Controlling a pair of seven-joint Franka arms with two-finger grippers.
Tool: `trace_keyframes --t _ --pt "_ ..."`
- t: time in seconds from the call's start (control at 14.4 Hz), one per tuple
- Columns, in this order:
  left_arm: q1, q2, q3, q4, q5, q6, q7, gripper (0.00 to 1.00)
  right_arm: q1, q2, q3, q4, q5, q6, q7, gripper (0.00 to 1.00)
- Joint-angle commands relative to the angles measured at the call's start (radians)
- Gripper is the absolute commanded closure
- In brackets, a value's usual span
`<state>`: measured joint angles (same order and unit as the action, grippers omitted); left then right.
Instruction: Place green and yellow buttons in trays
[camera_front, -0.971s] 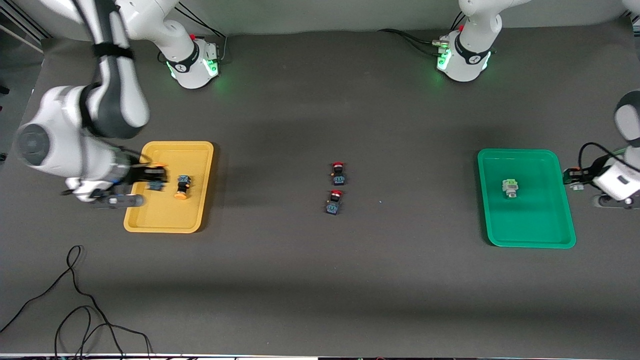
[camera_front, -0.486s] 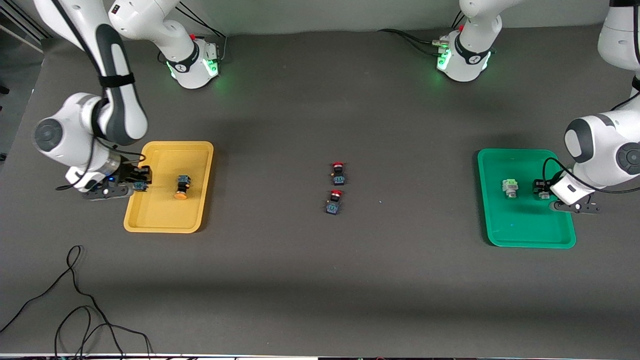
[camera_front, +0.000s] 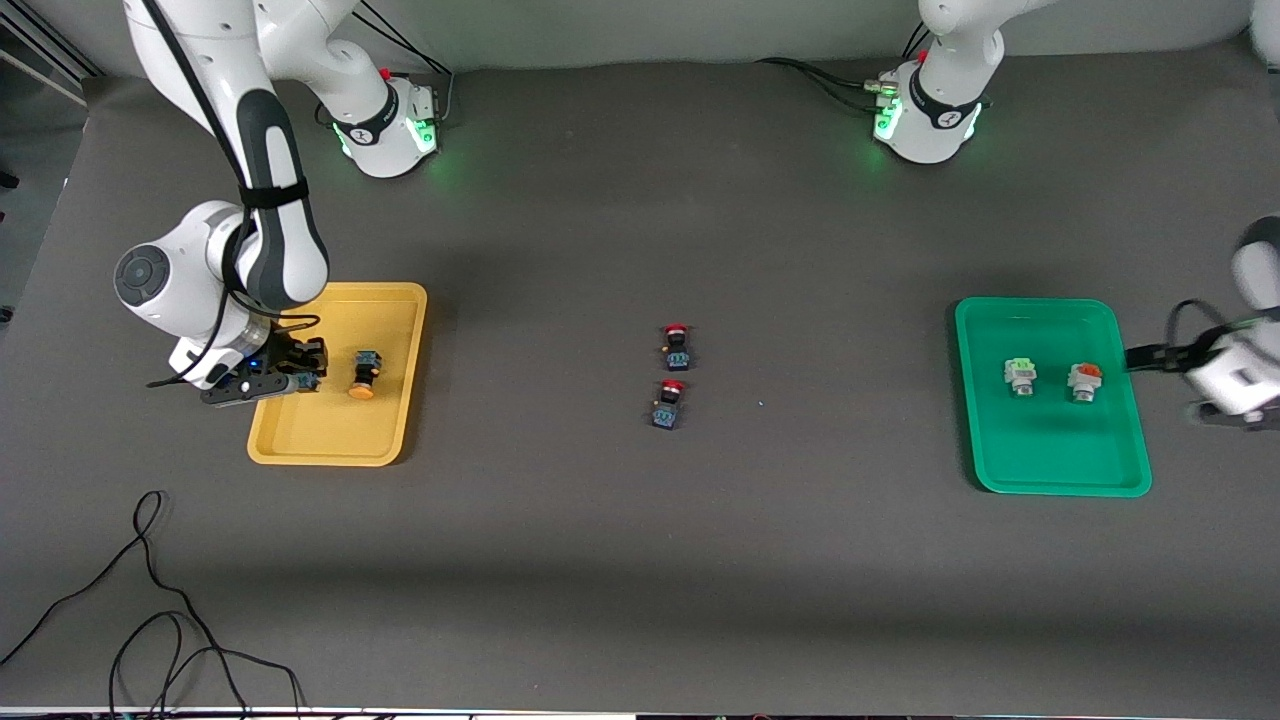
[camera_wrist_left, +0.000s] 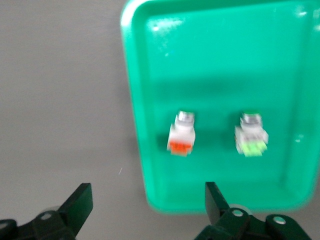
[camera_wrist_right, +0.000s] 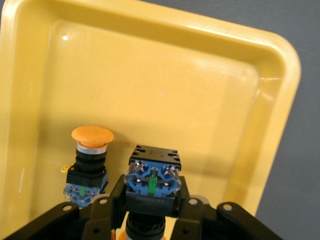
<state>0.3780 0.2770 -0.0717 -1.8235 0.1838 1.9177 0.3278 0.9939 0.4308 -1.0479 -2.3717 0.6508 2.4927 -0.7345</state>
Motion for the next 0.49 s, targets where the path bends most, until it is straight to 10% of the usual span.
trace_keyframes --t 0.0,0.42 --pt "-0.007 -0.091 -0.019 0.108 -0.023 -0.208 0.019 0.00 -0.001 0.094 0.000 0.017 0.166 0.009 -0.159 1.00" --pt "-0.045 -0.251 -0.108 0.113 -0.130 -0.364 -0.031 0.00 -0.037 0.135 0.034 0.031 0.187 0.011 -0.187 1.00"
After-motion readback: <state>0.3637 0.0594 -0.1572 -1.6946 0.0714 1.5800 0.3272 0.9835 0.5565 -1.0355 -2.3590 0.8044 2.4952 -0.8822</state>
